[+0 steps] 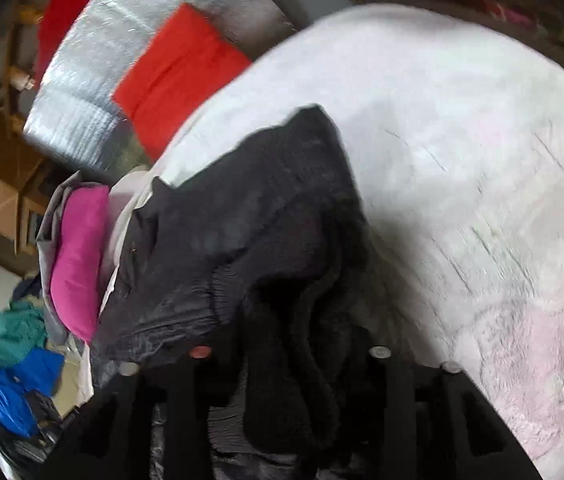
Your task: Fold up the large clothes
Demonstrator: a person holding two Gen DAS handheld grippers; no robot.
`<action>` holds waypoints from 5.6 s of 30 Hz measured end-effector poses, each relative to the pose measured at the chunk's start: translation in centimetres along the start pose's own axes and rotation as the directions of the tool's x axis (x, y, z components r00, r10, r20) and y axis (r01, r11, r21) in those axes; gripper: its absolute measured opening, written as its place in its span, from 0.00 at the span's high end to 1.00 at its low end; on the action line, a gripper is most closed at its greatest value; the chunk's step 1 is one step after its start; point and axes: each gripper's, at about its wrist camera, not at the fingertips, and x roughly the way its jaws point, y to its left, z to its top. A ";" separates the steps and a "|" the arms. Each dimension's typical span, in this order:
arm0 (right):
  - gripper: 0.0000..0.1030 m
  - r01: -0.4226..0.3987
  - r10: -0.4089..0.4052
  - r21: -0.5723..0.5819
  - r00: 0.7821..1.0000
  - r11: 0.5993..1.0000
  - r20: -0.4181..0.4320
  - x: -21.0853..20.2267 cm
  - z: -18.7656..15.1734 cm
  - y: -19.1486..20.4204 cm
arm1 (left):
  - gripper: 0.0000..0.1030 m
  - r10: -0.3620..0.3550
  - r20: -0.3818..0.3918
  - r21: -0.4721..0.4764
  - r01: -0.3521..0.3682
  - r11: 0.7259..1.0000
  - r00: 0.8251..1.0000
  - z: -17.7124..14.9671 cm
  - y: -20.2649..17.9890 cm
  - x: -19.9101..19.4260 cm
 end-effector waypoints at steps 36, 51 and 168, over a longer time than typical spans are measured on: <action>0.64 -0.171 0.160 0.248 0.985 0.954 0.064 1.6 -6.8 1.2 | 0.31 -0.309 0.094 -0.404 0.319 0.857 0.947 -4.9 -0.7 1.5; 0.73 -0.176 0.164 0.135 0.982 0.975 0.092 0.1 -6.8 3.2 | 0.76 -0.317 0.150 -0.375 0.350 0.858 0.937 -4.3 -0.1 0.1; 0.21 0.027 -0.030 -0.242 1.000 0.970 -0.008 -16.8 -19.0 -6.9 | 0.26 0.361 0.195 0.155 -0.392 0.907 0.912 -21.3 3.9 -17.0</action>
